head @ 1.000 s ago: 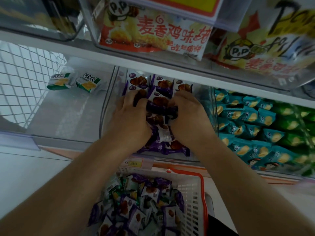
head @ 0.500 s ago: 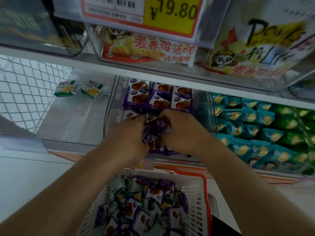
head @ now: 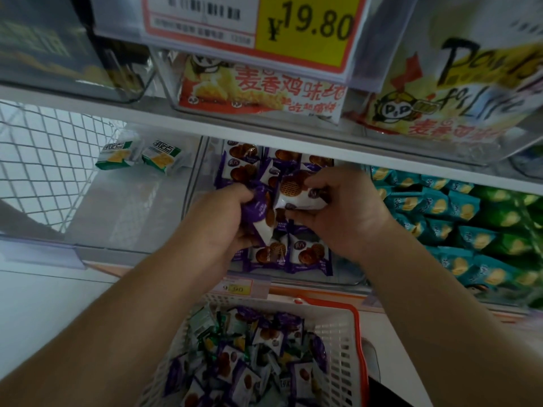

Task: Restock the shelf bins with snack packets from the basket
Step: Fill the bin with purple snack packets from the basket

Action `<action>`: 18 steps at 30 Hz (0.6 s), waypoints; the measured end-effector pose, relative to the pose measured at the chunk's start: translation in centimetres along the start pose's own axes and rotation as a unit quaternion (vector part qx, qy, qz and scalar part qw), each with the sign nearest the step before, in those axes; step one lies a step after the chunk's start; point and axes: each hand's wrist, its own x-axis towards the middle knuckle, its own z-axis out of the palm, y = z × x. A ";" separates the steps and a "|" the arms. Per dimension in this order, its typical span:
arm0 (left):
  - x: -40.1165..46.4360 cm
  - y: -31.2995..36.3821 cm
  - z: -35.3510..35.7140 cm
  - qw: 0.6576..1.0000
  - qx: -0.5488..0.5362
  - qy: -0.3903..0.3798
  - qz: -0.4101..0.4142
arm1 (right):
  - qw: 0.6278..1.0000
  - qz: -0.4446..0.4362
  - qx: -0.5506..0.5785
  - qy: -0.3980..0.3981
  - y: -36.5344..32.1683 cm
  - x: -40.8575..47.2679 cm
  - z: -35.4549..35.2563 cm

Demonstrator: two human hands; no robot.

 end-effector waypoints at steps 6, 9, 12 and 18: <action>0.6 -0.5 -0.6 0.999 0.020 -0.010 0.024 | 0.968 -0.080 -0.224 0.085 0.3 0.2 0.1; 0.2 -0.2 -0.7 0.998 0.025 0.007 0.050 | 0.917 -0.122 -0.350 0.148 0.3 0.1 0.0; 0.0 -0.2 -0.9 0.977 0.158 0.060 0.127 | 0.865 -0.158 -0.453 0.144 0.7 0.5 -0.2; 0.0 -2.1 0.0 0.859 0.438 0.103 0.245 | 0.773 -0.180 -0.606 0.057 2.3 1.4 -0.8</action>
